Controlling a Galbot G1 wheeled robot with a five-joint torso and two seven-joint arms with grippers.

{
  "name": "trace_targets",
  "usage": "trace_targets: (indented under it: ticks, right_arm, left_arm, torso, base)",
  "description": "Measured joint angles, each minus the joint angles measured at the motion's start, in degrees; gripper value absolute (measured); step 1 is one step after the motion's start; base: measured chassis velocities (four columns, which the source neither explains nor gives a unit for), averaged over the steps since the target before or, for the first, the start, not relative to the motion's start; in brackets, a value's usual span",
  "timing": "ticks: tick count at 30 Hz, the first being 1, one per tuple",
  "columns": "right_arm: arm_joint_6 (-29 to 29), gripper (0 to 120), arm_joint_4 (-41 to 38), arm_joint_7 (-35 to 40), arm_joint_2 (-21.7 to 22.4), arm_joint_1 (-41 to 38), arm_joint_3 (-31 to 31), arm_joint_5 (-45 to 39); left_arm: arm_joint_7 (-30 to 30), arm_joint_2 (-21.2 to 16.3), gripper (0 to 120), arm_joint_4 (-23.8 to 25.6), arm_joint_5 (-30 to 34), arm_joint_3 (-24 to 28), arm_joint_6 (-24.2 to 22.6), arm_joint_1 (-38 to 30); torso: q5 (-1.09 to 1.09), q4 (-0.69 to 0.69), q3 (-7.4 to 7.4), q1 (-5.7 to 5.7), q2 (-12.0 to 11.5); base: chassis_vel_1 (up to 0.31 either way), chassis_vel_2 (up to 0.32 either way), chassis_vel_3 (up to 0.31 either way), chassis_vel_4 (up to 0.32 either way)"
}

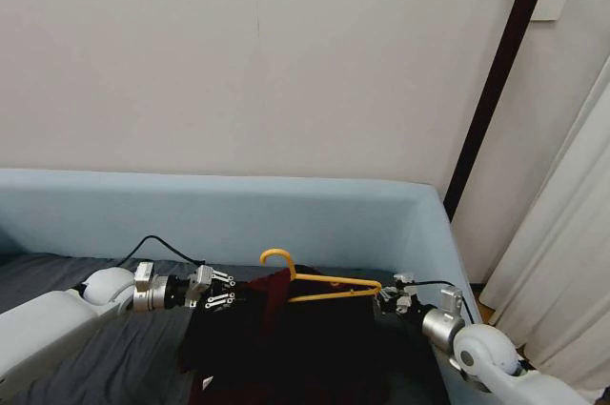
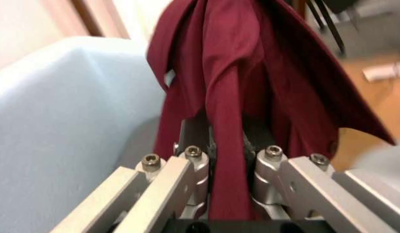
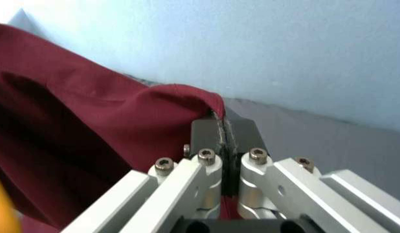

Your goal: Pick up the clothes from the sofa and hang them on the clothes hanger.

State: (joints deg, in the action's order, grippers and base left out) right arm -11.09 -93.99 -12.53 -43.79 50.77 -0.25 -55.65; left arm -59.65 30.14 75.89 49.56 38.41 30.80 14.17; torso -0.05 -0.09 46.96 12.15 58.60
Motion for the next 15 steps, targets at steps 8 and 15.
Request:
trace_targets:
  ticks: [8, 15]
  right_arm:
    - [2.55, 0, -1.23, -0.95, 1.66, 0.29, 0.08, 4.98]
    - [4.26, 0, -4.75, -1.26, 3.6, 2.28, 1.62, 8.64]
  left_arm:
    - [0.67, 0.19, 6, -1.86, -8.78, -0.06, 0.88, -1.33]
    - [3.62, 1.75, 6, -3.38, -11.25, -0.2, 0.41, -2.58]
  torso:
    - [0.01, 0.04, 0.0, 0.0, 0.0]
    - [0.01, 0.0, 0.0, 0.0, 0.0]
  base:
    - [0.0, 0.0, 0.0, 0.0]
    - [0.0, 0.0, 0.0, 0.0]
